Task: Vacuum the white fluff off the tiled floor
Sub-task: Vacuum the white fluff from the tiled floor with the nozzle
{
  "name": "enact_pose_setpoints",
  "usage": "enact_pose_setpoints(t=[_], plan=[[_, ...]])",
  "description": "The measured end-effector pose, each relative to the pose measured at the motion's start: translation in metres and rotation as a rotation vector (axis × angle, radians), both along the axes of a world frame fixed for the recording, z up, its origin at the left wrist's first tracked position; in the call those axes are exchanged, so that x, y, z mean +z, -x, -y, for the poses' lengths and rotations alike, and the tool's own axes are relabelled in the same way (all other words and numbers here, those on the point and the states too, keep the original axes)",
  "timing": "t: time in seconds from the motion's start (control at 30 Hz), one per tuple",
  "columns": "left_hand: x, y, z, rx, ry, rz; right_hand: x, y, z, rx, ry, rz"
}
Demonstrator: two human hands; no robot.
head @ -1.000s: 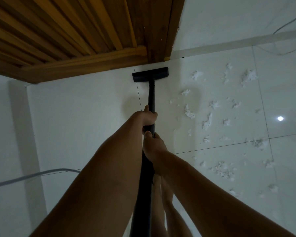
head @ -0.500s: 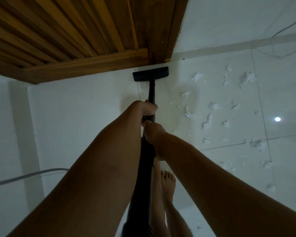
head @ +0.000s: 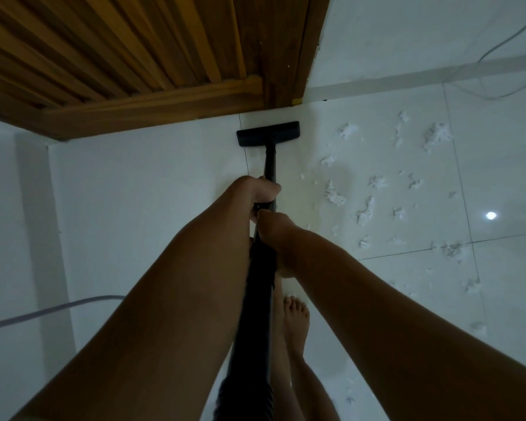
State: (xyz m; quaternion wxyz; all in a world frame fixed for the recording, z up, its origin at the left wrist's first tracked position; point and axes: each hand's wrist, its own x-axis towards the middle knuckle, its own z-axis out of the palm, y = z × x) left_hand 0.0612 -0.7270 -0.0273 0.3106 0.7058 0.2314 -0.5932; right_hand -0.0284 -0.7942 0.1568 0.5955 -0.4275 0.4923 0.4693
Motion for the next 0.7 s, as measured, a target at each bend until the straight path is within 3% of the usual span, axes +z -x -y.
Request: enact_pose_setpoints(t=[0.43, 0.7], plan=[[-0.012, -0.019, 0.0, -0.008, 0.004, 0.037, -0.014, -0.013, 0.004, 0.012, 0.001, 0.045], [0.002, 0.038, 0.002, 0.003, 0.015, -0.026, 0.001, 0.037, 0.01, 0.043, -0.012, 0.003]])
